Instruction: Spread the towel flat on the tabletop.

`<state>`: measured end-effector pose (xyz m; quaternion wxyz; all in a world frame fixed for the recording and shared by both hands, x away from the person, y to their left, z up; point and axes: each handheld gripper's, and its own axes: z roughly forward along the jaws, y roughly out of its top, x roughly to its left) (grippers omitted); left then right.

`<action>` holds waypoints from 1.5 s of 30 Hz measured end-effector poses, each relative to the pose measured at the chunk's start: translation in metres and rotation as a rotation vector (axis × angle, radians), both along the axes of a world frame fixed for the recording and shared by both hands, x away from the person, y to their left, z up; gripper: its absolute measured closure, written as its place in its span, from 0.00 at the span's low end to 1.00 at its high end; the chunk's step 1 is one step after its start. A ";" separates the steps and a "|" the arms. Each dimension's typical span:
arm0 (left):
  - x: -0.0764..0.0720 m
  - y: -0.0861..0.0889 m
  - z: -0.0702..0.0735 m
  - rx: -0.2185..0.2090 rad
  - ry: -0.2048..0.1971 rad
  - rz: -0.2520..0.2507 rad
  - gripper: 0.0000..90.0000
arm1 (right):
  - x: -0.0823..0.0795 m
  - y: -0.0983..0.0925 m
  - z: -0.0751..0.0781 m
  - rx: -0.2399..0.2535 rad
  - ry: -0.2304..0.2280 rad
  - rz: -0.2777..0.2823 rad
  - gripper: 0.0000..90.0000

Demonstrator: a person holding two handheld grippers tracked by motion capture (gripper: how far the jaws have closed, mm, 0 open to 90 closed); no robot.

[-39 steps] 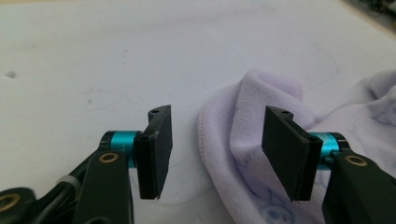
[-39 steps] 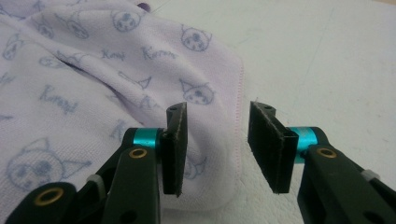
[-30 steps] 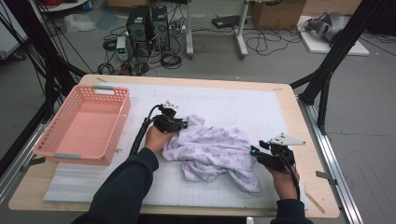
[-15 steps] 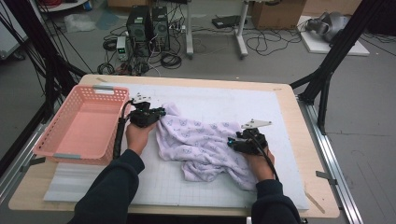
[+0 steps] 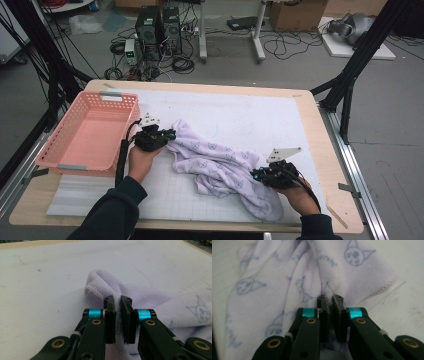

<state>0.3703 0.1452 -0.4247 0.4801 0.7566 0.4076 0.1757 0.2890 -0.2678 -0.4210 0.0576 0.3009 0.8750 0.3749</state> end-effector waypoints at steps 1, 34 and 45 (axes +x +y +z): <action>-0.004 -0.001 -0.001 0.010 -0.007 -0.010 0.92 | -0.002 0.000 0.001 -0.004 -0.005 0.015 0.93; -0.014 0.005 -0.008 -0.015 -0.038 -0.018 0.91 | 0.117 0.063 -0.014 -0.085 -0.007 -0.066 0.75; 0.010 -0.003 0.004 -0.100 -0.087 0.050 0.92 | 0.113 0.040 0.010 -0.103 -0.197 -0.087 0.93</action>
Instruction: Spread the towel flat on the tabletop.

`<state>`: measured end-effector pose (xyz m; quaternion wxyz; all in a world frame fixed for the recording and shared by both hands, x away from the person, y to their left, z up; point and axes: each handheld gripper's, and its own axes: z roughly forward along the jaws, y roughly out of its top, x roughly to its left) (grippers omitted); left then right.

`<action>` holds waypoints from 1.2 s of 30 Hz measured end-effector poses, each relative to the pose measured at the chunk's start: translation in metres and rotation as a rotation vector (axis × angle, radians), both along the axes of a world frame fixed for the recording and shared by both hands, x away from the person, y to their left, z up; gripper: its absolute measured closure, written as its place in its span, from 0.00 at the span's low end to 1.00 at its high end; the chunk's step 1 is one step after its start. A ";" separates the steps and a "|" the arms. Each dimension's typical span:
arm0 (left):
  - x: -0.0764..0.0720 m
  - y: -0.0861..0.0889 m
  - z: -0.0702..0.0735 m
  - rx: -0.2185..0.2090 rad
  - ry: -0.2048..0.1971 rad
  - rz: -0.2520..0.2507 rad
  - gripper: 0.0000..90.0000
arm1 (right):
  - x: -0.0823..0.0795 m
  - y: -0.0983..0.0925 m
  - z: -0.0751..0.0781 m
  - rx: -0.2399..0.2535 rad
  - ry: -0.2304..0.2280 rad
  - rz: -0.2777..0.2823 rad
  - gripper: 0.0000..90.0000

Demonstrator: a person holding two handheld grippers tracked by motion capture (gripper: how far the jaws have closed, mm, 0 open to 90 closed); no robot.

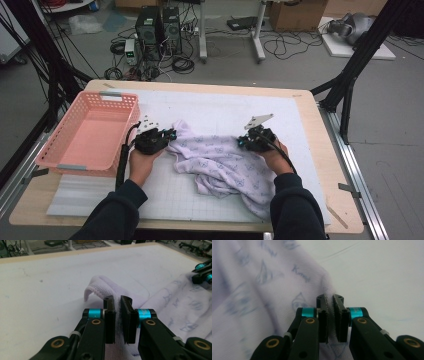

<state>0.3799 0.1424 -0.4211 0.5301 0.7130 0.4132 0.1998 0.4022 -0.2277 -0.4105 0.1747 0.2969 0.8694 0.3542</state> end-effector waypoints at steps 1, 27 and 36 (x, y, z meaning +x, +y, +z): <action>0.003 -0.003 0.003 -0.004 -0.005 0.002 0.92 | 0.003 -0.006 0.005 0.013 -0.049 -0.051 0.93; 0.012 -0.023 0.004 -0.001 0.127 -0.120 0.46 | -0.011 -0.035 0.036 0.091 -0.196 -0.321 0.54; -0.018 -0.058 -0.008 0.047 0.170 -0.297 0.41 | -0.067 -0.054 0.023 0.096 -0.167 -0.282 0.48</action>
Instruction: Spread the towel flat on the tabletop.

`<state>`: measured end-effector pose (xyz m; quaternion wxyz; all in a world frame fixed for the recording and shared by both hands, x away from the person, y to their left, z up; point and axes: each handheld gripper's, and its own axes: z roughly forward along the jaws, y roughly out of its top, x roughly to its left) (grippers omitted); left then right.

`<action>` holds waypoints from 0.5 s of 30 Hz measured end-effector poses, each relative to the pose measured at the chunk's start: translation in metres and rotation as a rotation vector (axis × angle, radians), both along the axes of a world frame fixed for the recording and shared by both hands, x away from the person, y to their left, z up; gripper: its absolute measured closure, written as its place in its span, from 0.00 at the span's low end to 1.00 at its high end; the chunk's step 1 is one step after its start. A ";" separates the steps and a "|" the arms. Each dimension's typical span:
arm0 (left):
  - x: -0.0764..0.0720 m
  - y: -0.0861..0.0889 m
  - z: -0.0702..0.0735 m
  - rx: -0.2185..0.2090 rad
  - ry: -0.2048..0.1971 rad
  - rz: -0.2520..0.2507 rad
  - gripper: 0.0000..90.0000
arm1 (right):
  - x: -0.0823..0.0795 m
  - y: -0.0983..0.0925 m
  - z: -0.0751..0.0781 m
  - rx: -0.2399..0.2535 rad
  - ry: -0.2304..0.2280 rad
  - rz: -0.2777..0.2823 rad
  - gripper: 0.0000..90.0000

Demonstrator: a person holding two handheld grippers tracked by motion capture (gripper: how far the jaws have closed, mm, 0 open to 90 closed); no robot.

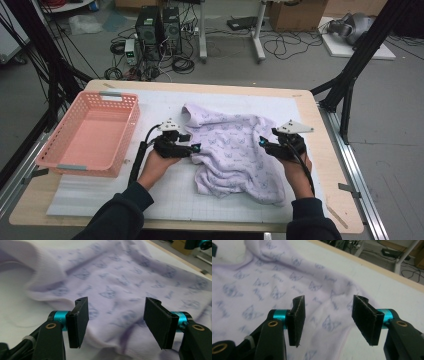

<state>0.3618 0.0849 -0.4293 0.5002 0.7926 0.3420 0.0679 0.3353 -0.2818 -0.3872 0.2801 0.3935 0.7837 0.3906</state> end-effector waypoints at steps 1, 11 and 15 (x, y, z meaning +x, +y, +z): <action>-0.002 -0.006 -0.003 0.010 0.011 -0.016 0.40 | -0.005 -0.002 -0.002 0.002 0.003 0.004 0.48; -0.006 -0.035 -0.017 0.166 -0.045 -0.042 0.82 | -0.021 -0.024 -0.029 0.075 0.057 -0.026 0.48; 0.009 0.000 -0.009 0.022 -0.010 0.113 0.89 | -0.022 -0.023 -0.029 0.086 0.049 -0.015 0.48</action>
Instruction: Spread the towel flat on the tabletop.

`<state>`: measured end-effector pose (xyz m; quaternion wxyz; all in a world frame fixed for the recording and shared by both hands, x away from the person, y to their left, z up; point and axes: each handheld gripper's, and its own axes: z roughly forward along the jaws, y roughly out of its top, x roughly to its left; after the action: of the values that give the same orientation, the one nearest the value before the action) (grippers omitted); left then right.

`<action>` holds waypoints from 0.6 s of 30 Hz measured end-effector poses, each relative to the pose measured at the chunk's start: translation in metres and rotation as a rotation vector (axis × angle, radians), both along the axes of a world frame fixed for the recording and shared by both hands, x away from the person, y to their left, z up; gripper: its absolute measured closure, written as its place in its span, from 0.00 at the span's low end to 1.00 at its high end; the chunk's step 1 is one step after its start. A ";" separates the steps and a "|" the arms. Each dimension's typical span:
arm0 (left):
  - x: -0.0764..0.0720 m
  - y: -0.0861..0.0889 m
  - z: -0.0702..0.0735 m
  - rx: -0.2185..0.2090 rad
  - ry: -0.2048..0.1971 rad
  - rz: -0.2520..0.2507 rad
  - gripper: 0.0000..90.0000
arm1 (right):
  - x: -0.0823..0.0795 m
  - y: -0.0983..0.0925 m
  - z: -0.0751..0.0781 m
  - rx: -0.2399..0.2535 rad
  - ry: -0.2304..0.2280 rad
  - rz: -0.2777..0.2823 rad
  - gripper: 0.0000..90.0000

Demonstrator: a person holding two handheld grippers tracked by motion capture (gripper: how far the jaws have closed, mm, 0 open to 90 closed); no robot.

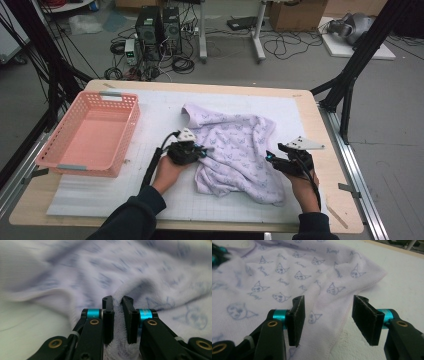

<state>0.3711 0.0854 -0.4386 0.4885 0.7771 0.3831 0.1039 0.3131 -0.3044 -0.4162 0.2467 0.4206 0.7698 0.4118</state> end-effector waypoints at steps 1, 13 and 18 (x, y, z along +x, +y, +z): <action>0.002 0.010 0.002 -0.009 -0.006 0.028 0.89 | -0.001 0.001 -0.001 0.005 0.003 0.004 0.48; 0.015 0.080 0.004 -0.028 -0.061 0.308 0.90 | 0.005 0.039 -0.011 0.047 0.080 0.176 0.48; 0.019 0.081 0.000 -0.034 -0.071 0.350 0.90 | 0.021 0.063 -0.022 -0.038 0.139 0.205 0.51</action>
<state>0.3901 0.1665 -0.4381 0.4891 0.6860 0.4968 0.2083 0.3343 -0.2414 -0.4385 0.1571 0.3624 0.8318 0.3900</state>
